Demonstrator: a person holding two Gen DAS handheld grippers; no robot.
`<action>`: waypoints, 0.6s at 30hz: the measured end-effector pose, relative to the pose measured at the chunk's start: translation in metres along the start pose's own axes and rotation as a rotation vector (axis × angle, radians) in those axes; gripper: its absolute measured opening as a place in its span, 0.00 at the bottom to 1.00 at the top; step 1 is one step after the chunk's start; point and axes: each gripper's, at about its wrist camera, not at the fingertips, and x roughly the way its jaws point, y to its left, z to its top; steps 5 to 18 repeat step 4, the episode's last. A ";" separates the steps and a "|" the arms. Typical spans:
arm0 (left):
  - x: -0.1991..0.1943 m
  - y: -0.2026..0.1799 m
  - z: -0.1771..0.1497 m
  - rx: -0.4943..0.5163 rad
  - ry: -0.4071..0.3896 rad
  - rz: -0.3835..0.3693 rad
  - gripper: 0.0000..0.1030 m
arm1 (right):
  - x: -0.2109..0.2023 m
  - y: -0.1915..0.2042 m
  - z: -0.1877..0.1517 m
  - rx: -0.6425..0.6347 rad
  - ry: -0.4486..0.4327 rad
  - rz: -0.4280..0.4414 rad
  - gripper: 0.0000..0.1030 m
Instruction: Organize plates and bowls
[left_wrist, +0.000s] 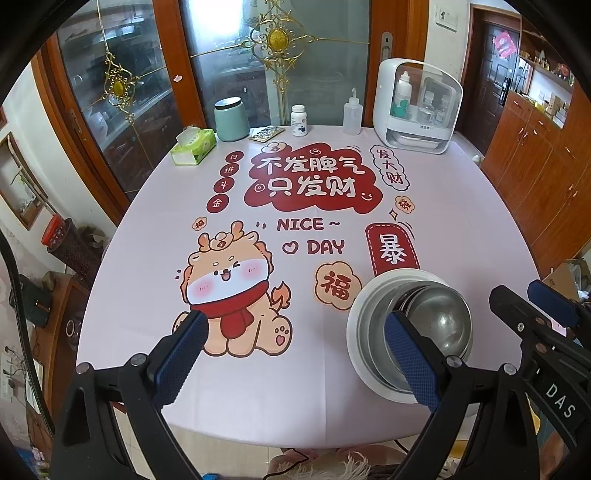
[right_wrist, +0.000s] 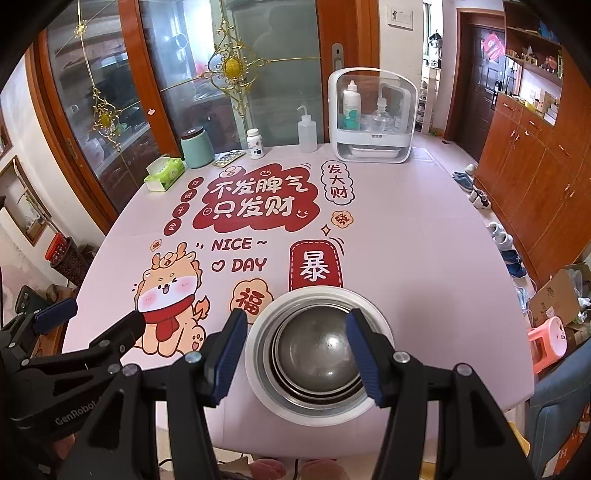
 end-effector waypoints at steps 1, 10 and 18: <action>0.000 0.000 0.000 0.000 -0.001 0.000 0.93 | 0.000 0.000 0.000 0.000 0.001 0.001 0.54; 0.000 0.000 0.000 0.002 -0.002 -0.003 0.93 | 0.000 0.000 0.000 0.000 0.001 0.003 0.54; 0.000 0.000 0.000 0.002 -0.002 -0.003 0.93 | 0.000 0.000 0.000 0.000 0.001 0.003 0.54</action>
